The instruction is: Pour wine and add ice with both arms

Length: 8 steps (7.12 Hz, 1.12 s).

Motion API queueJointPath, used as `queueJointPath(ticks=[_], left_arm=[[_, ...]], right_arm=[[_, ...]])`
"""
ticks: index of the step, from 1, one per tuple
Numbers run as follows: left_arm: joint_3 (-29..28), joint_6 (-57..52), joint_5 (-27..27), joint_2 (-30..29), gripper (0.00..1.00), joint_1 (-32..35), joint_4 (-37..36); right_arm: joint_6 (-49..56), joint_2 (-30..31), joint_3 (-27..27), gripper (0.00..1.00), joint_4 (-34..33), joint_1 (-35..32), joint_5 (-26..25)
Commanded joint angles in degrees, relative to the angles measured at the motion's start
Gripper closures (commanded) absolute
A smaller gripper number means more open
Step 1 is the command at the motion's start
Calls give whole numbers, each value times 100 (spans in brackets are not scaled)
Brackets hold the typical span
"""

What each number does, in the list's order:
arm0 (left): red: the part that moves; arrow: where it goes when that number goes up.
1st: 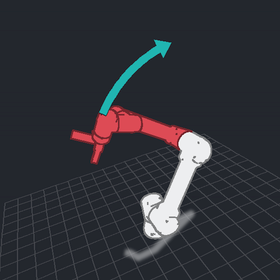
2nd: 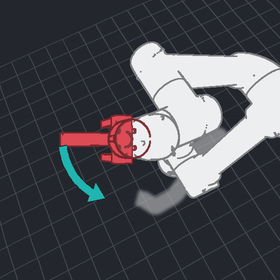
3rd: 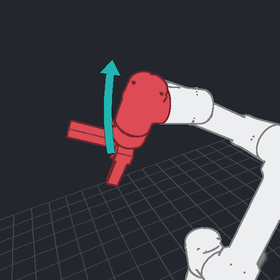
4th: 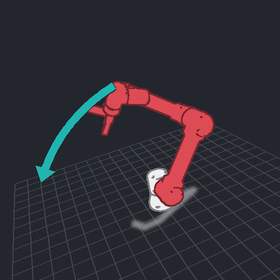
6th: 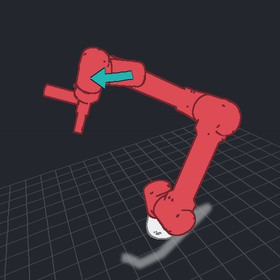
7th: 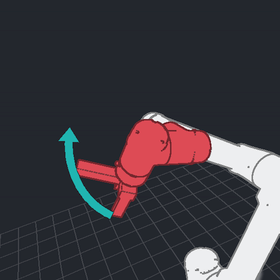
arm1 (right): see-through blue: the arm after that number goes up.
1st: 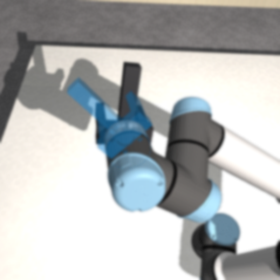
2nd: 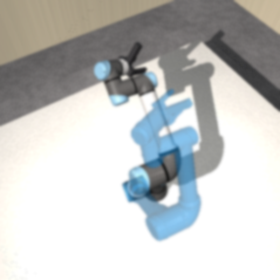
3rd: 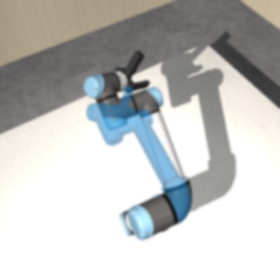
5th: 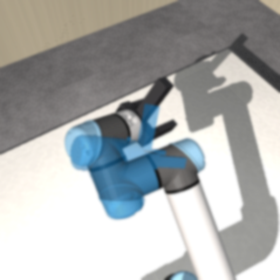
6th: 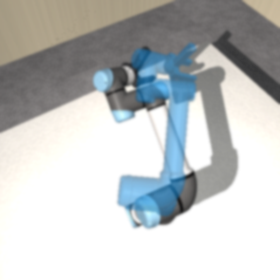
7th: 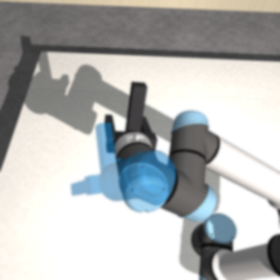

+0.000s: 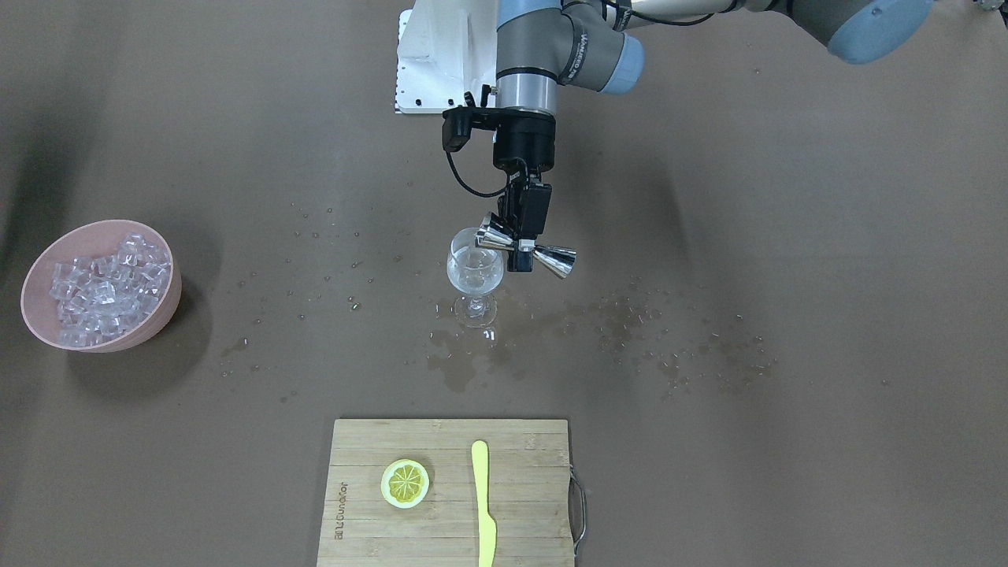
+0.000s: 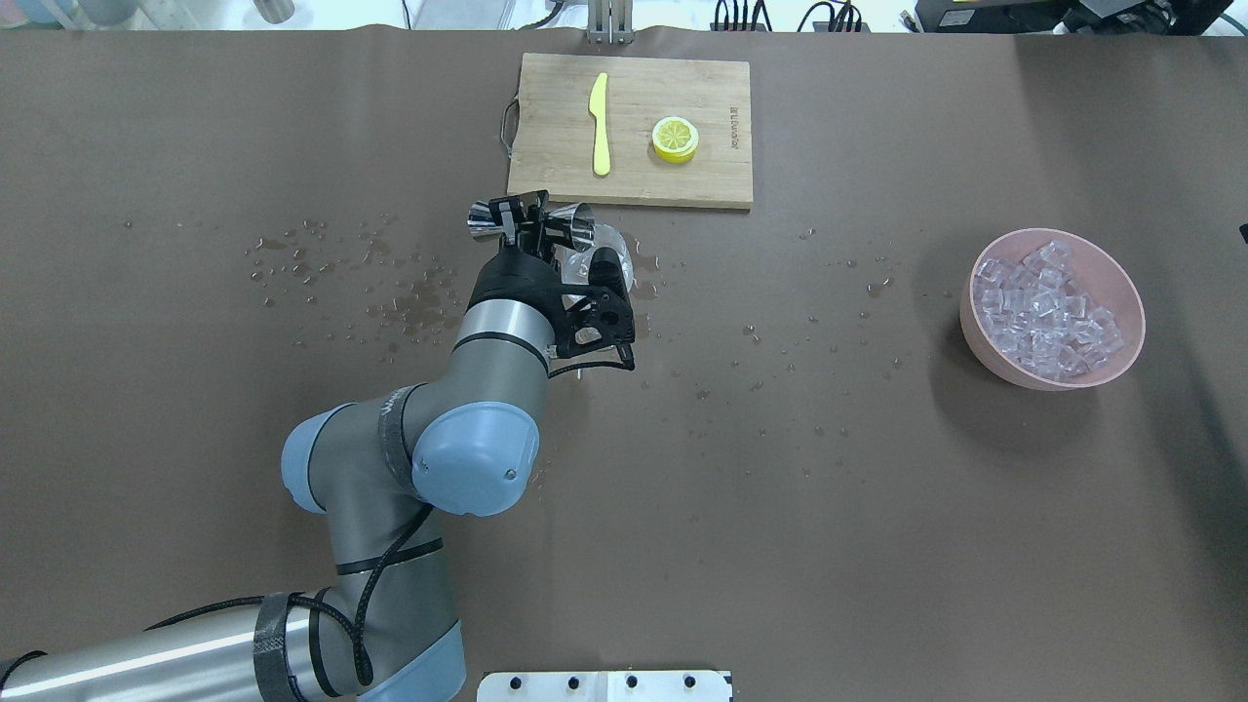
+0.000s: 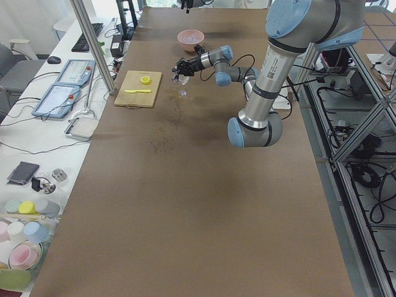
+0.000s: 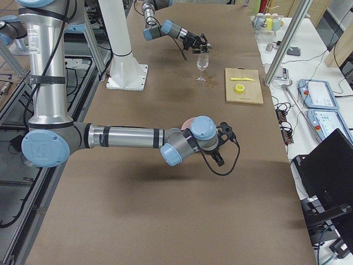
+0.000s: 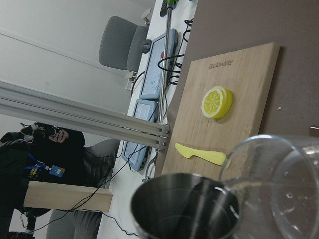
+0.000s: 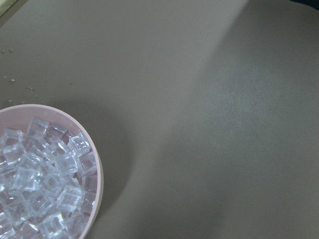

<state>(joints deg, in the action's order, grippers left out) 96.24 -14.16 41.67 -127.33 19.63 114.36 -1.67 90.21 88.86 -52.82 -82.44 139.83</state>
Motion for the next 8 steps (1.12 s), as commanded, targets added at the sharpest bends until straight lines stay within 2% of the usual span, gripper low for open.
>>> queueJointPath(ticks=[1, 3, 7, 8], left_arm=[[104, -332, -71, -55, 100, -3, -386], [289, -568, -63, -186, 100, -3, -1044], [351, -764, -27, -248, 100, -11, -1469], [404, -1251, -19, -318, 100, -3, -1591]], right_arm=[[9, -4, 0, 0, 0, 17, 0], [0, -56, -9, 0, 0, 61, -8], [-9, -109, -9, 0, 0, 70, 9], [-18, -127, -9, 0, 0, 79, 9]])
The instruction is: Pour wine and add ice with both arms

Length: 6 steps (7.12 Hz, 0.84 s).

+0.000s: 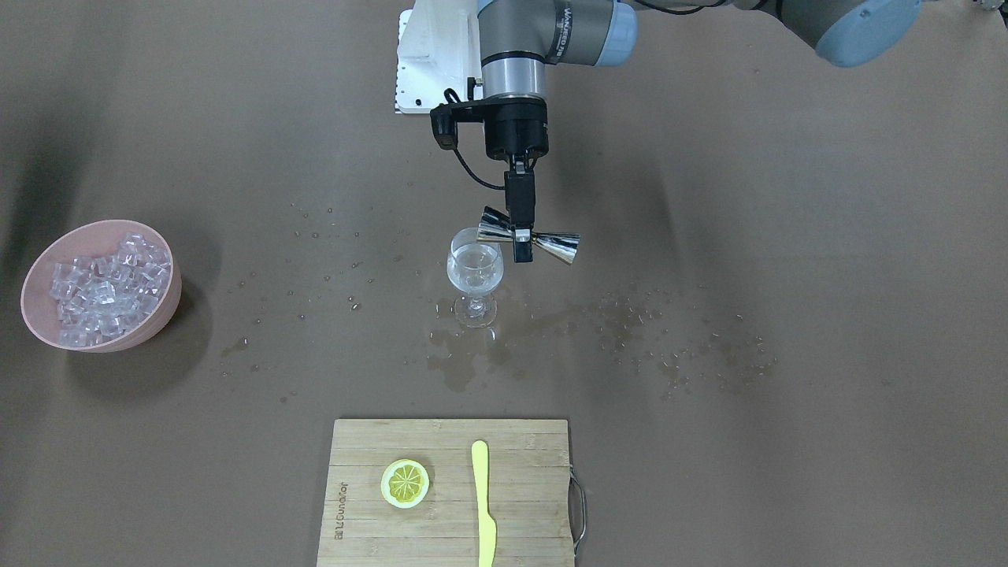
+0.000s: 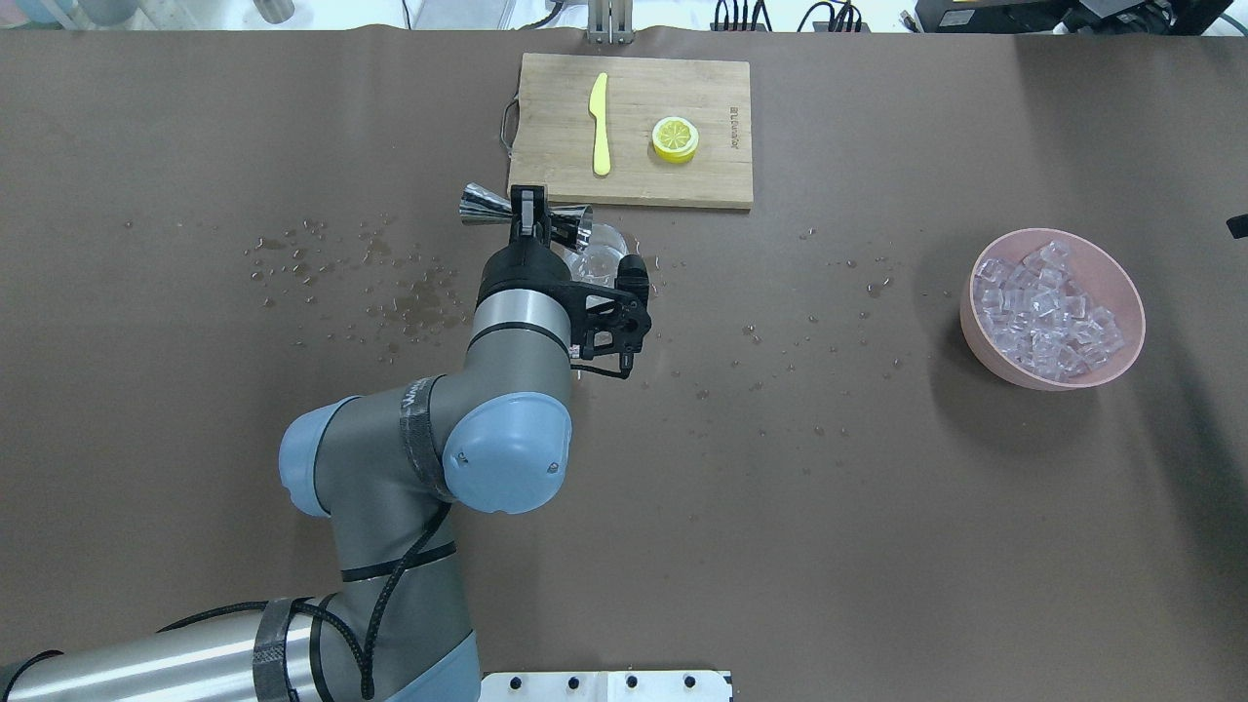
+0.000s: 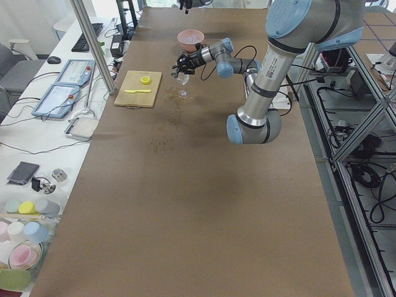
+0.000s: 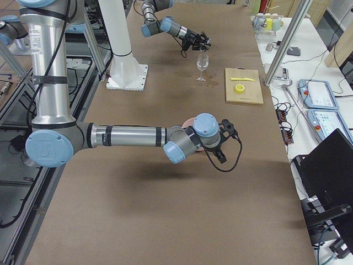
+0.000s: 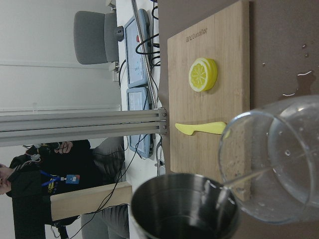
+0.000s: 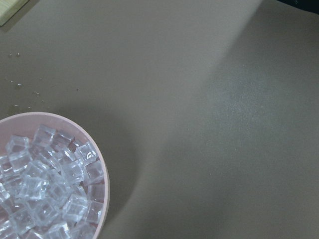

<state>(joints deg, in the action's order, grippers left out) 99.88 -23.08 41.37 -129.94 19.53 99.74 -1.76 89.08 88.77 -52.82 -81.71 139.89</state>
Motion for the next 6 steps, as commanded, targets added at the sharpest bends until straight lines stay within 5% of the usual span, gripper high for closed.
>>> queueJointPath(ticks=[1, 2, 4, 6], left_arm=[[118, -172, 11, -31, 100, 25, 139], [241, 439, 11, 73, 100, 68, 725], [278, 1251, 28, 1194, 100, 191, 2768], [199, 2915, 859, 1726, 100, 830, 3411]], right_arm=[[-18, -31, 0, 0, 0, 15, 55], [-87, -127, 0, 0, 0, 15, 99], [-483, -250, 0, 0, 0, 137, 99], [-501, -347, -9, 0, 0, 190, 73]])
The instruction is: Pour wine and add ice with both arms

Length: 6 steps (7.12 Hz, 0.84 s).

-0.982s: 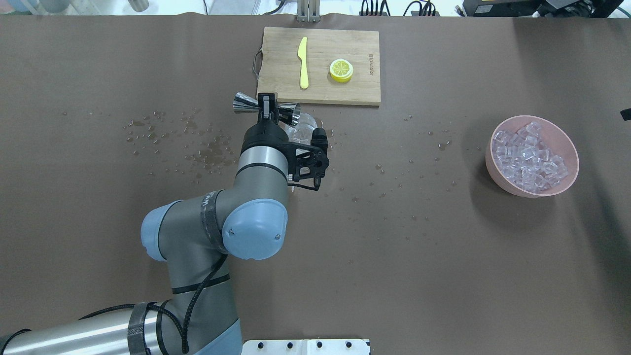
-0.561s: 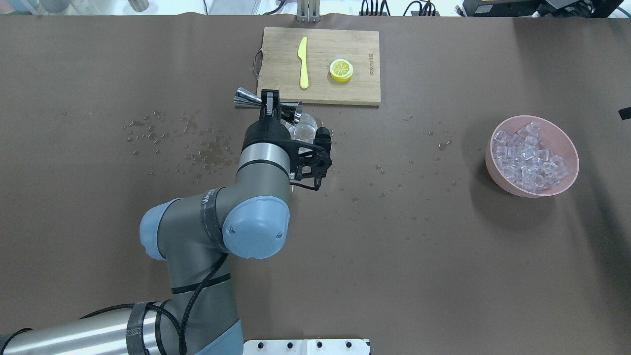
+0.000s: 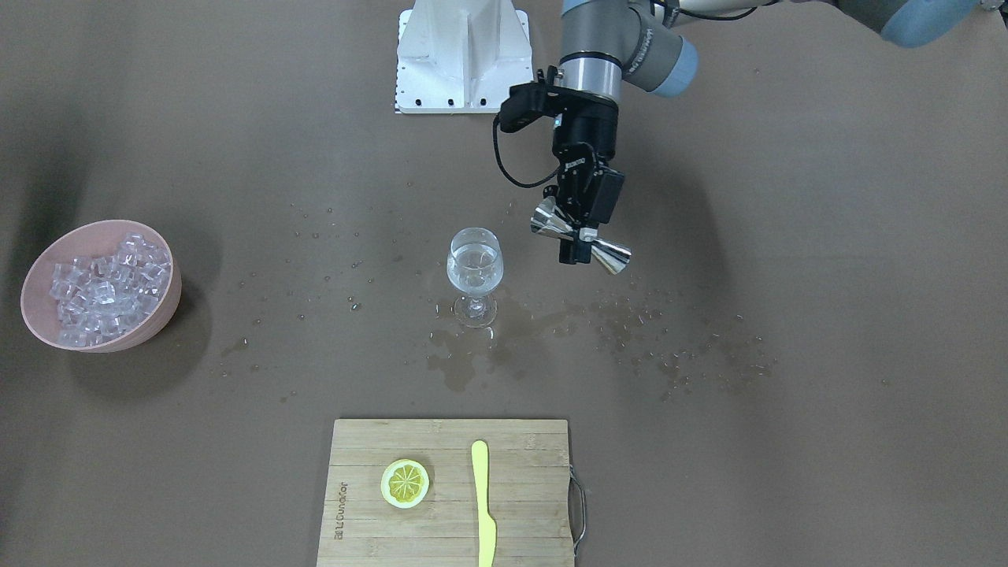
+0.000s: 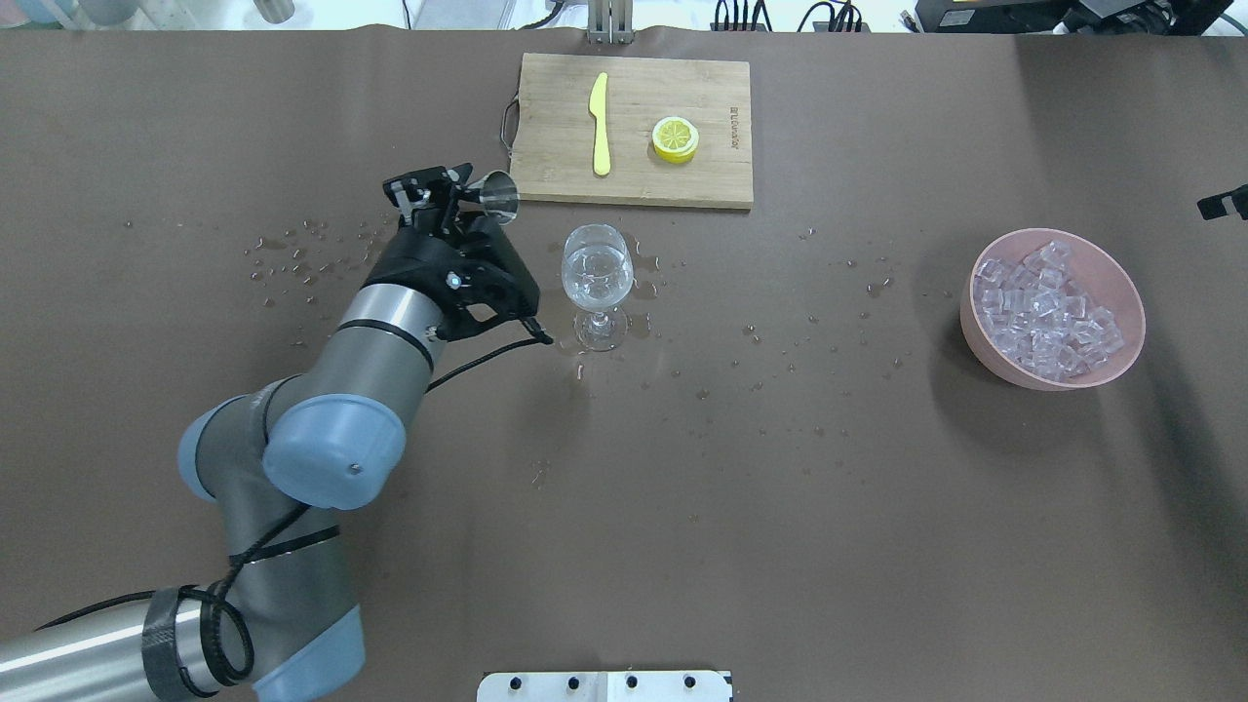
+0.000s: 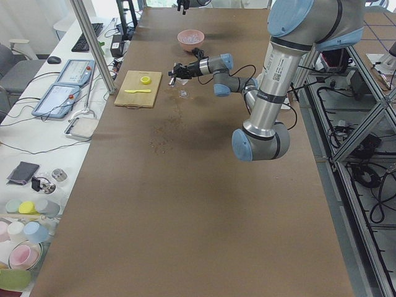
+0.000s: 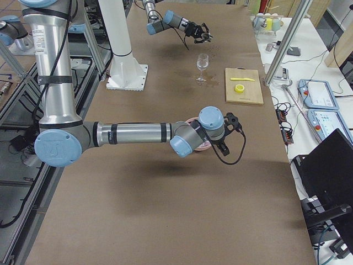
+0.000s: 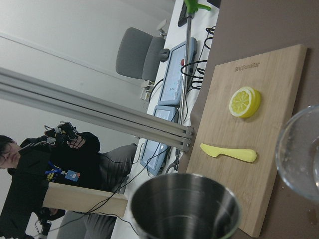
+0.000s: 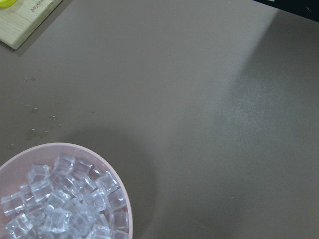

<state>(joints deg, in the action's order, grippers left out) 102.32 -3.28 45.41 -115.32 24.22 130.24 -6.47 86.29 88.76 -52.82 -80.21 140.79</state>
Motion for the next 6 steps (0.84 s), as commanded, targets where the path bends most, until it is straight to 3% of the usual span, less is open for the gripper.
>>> queueJointPath(ticks=[1, 2, 3, 4, 5, 6], left_arm=[[-168, 2336, 704, 464, 100, 660, 388], [-239, 3107, 1289, 719, 100, 1063, 710], [-526, 3671, 1461, 852, 100, 1363, 765], [-990, 3764, 1689, 845, 100, 1705, 783], [-1186, 4156, 2396, 871, 100, 2179, 870], [-1580, 4500, 2942, 1141, 100, 2427, 1741]], right_arm=[[-177, -77, -25, 0, 0, 75, -8], [-257, -121, -25, 0, 0, 163, 1], [-406, -156, 9, 0, 9, 312, 1], [-1025, -218, 166, 0, 26, 522, -7], [-1754, -218, 429, 0, 18, 759, -164], [-2083, -166, 553, 0, 9, 1022, -374]])
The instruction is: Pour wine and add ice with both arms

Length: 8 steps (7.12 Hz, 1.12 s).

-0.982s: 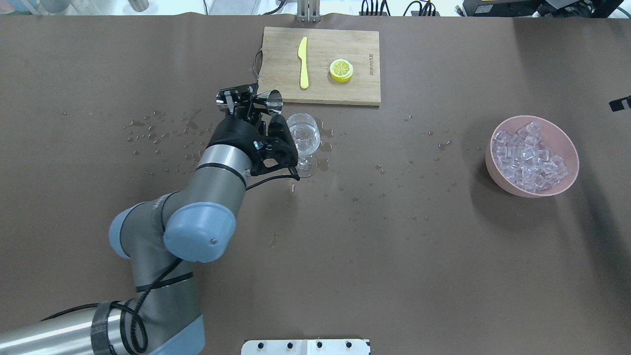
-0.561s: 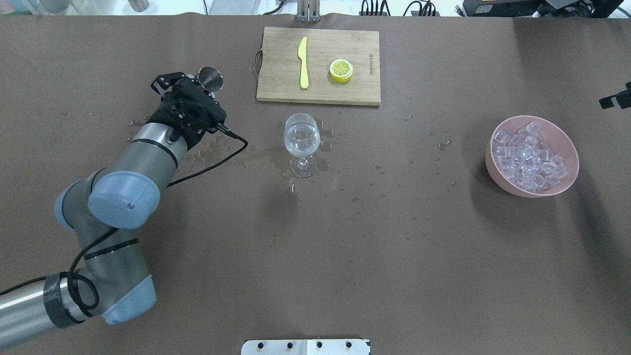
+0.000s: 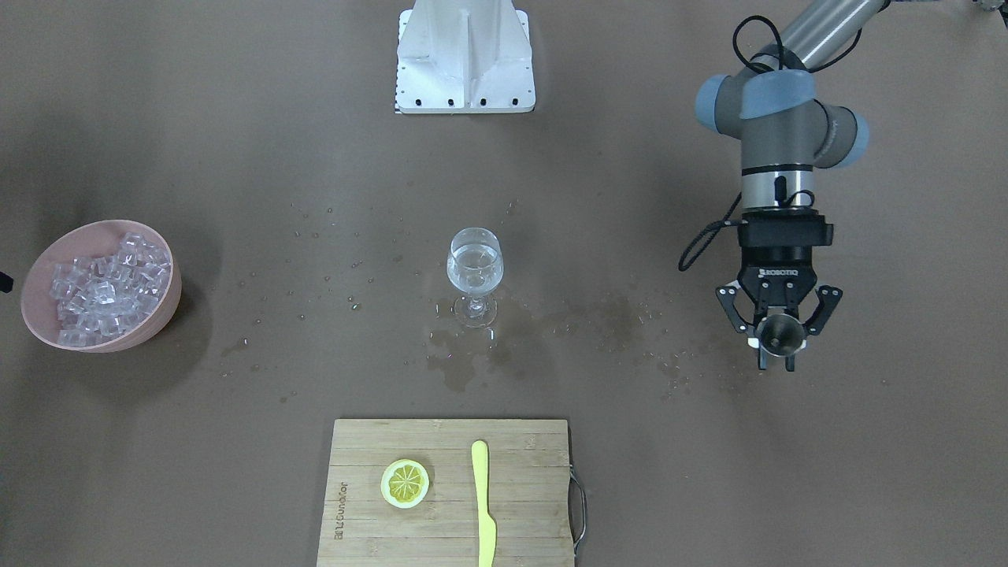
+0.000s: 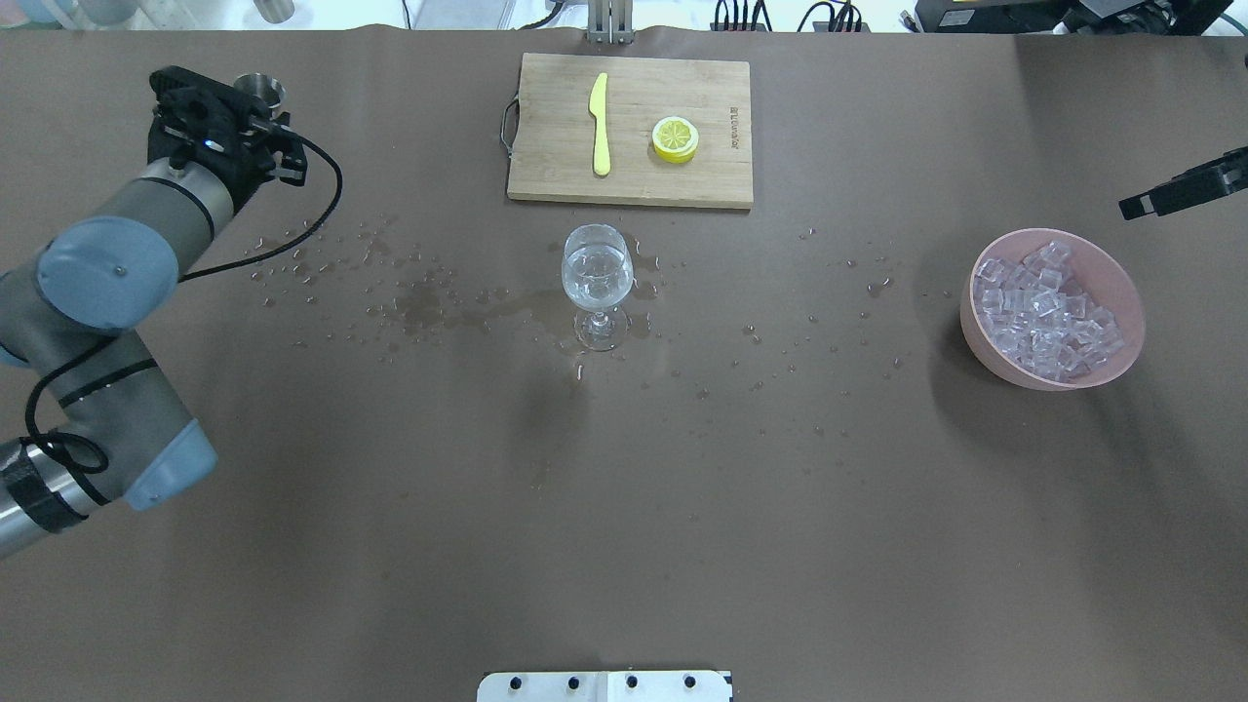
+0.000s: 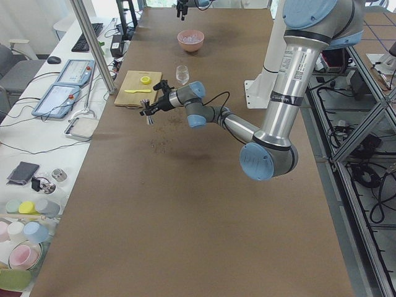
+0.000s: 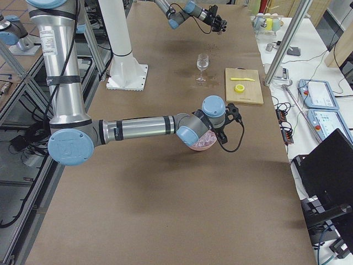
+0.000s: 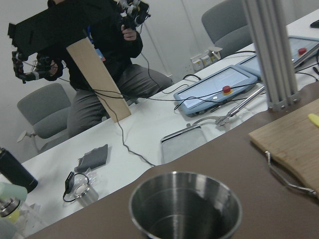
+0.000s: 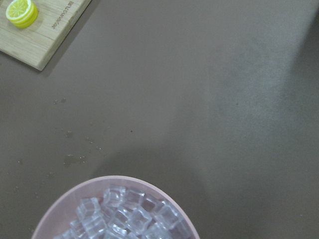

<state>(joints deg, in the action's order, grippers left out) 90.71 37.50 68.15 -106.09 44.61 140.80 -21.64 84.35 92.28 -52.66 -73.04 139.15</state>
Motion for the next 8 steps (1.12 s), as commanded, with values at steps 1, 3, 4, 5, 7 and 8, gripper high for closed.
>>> queueJointPath(ticks=[1, 3, 4, 5, 7, 8], left_arm=[[-1414, 503, 761, 142, 100, 452, 1799], [-2038, 1626, 1084, -35, 100, 601, 2223], [-2222, 1664, 1130, -44, 100, 767, 2206], [-2328, 1682, 1514, -44, 100, 1021, 2197], [-2653, 1664, 1896, -70, 100, 1252, 2153], [-2837, 1655, 1747, -105, 100, 1217, 2170]], right_arm=[[-796, 29, 263, 0, -25, 552, -579], [-956, 38, 316, 0, -130, 983, -1107], [-965, 21, 586, 0, -644, 1116, -1231], [-956, 12, 1016, 0, -1284, 1247, -1241], [-868, 38, 1152, 0, -1589, 1266, -1320], [-860, 29, 1152, 0, -1590, 1275, -1312]])
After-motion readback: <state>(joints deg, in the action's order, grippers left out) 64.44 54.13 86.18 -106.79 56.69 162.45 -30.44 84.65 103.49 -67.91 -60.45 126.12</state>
